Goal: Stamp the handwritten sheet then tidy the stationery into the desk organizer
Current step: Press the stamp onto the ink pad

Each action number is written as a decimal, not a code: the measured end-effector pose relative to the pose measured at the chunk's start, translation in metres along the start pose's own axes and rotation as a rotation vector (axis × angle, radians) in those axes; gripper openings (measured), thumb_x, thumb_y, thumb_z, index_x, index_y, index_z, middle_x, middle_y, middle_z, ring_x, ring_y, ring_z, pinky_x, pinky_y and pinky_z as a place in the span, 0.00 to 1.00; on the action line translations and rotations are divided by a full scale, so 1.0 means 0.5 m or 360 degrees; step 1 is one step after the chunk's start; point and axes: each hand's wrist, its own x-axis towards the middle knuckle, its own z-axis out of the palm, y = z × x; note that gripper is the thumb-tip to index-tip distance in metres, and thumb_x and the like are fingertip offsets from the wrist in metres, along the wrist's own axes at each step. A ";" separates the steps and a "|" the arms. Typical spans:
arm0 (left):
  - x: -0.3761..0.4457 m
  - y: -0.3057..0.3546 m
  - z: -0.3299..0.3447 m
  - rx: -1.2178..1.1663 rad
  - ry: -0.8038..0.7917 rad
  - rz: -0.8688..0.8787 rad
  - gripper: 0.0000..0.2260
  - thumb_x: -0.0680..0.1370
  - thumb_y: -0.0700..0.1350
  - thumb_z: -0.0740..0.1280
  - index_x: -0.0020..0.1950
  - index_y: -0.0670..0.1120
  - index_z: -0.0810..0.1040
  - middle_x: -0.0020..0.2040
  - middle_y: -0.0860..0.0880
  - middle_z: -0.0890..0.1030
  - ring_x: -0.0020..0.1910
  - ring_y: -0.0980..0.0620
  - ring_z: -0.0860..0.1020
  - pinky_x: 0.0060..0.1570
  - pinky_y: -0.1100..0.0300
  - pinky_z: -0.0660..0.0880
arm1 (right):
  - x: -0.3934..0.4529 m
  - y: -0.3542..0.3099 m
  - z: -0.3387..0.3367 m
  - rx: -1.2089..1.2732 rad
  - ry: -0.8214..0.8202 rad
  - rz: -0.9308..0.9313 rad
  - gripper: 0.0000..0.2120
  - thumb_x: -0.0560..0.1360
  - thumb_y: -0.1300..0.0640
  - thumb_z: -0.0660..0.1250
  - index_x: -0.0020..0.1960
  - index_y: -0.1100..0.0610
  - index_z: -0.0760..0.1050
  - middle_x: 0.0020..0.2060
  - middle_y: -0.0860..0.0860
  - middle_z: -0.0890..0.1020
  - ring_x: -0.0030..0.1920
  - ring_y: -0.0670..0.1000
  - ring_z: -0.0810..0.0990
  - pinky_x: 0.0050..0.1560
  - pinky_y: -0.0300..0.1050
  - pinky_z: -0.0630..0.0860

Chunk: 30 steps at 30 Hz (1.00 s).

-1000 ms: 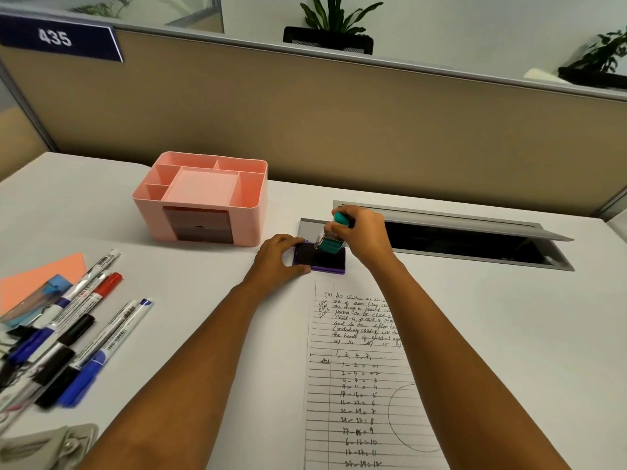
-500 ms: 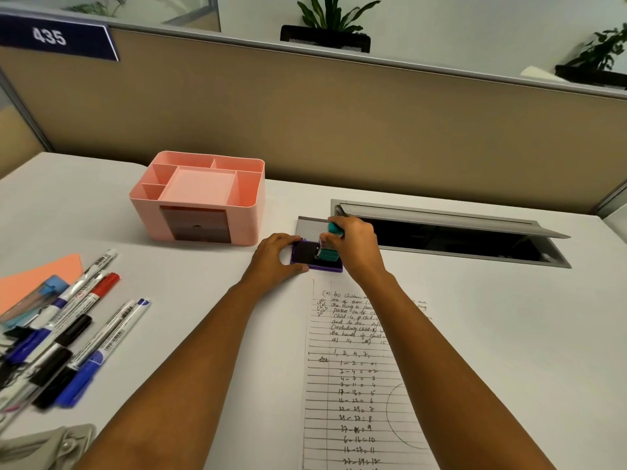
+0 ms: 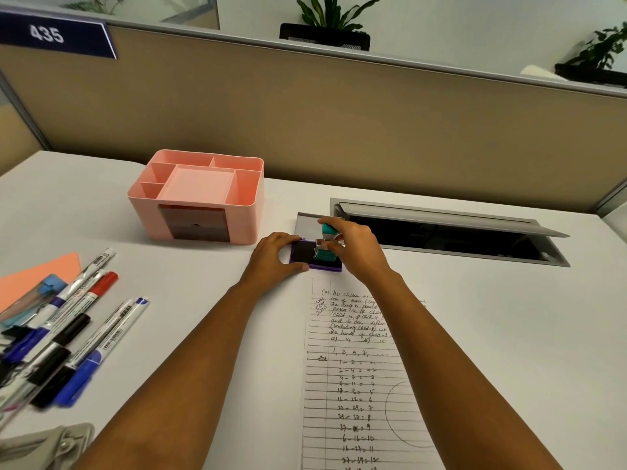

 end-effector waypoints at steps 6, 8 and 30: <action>0.000 0.003 0.001 -0.0016 -0.0008 -0.0021 0.28 0.67 0.50 0.75 0.65 0.46 0.73 0.64 0.46 0.74 0.63 0.48 0.70 0.64 0.55 0.68 | 0.013 0.002 -0.006 0.0094 -0.0092 0.0034 0.18 0.75 0.61 0.66 0.64 0.54 0.72 0.62 0.57 0.76 0.64 0.58 0.74 0.60 0.53 0.76; -0.001 0.003 0.002 -0.0032 0.0007 -0.0024 0.28 0.67 0.50 0.75 0.65 0.46 0.73 0.63 0.46 0.75 0.63 0.48 0.70 0.63 0.54 0.69 | 0.016 0.001 -0.007 0.0110 -0.0104 0.0027 0.17 0.75 0.61 0.67 0.64 0.55 0.72 0.62 0.57 0.76 0.64 0.58 0.74 0.60 0.53 0.77; 0.000 0.006 0.005 -0.0067 0.0049 -0.0064 0.28 0.66 0.49 0.76 0.64 0.46 0.74 0.63 0.46 0.75 0.63 0.47 0.71 0.63 0.55 0.69 | 0.021 -0.005 -0.020 -0.0035 -0.0116 -0.0004 0.17 0.74 0.60 0.69 0.62 0.58 0.73 0.58 0.58 0.78 0.60 0.57 0.76 0.57 0.50 0.77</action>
